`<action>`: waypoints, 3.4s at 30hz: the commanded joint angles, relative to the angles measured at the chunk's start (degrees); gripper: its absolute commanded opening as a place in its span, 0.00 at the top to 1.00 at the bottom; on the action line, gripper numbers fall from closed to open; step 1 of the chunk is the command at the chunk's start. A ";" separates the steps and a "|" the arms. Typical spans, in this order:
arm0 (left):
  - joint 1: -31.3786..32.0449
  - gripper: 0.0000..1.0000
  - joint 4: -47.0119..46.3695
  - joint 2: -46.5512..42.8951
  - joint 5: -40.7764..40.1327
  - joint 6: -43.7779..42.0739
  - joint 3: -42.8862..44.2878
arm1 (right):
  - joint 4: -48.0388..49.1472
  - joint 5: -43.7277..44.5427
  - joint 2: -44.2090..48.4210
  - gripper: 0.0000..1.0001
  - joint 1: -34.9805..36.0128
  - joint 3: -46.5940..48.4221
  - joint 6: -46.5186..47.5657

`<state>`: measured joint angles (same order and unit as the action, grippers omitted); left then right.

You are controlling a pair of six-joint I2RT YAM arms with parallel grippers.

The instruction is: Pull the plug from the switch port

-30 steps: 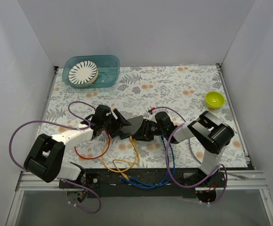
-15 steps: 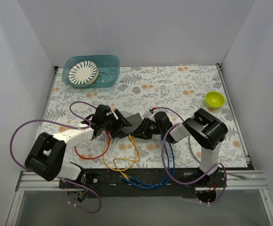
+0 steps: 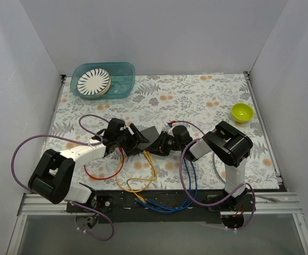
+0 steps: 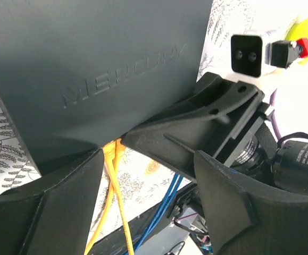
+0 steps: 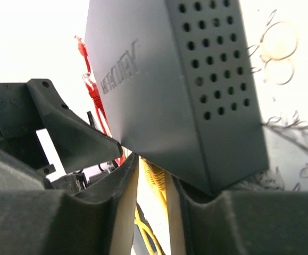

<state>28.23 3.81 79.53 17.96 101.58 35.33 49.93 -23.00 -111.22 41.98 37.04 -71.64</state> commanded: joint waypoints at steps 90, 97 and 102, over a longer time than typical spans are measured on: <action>-9.77 0.40 5.42 6.26 -0.65 -3.41 4.49 | -20.93 1.03 0.22 0.50 1.62 13.41 17.94; -9.77 0.47 3.13 5.29 2.17 -3.05 1.85 | -20.57 2.96 -0.66 0.51 1.00 13.85 16.26; -9.68 0.47 2.86 3.97 2.00 -3.76 2.28 | -23.56 4.54 -0.23 0.52 0.65 14.12 17.67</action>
<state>18.48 7.86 85.82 18.44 98.76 37.34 29.87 -22.52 -110.32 43.16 50.00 -55.40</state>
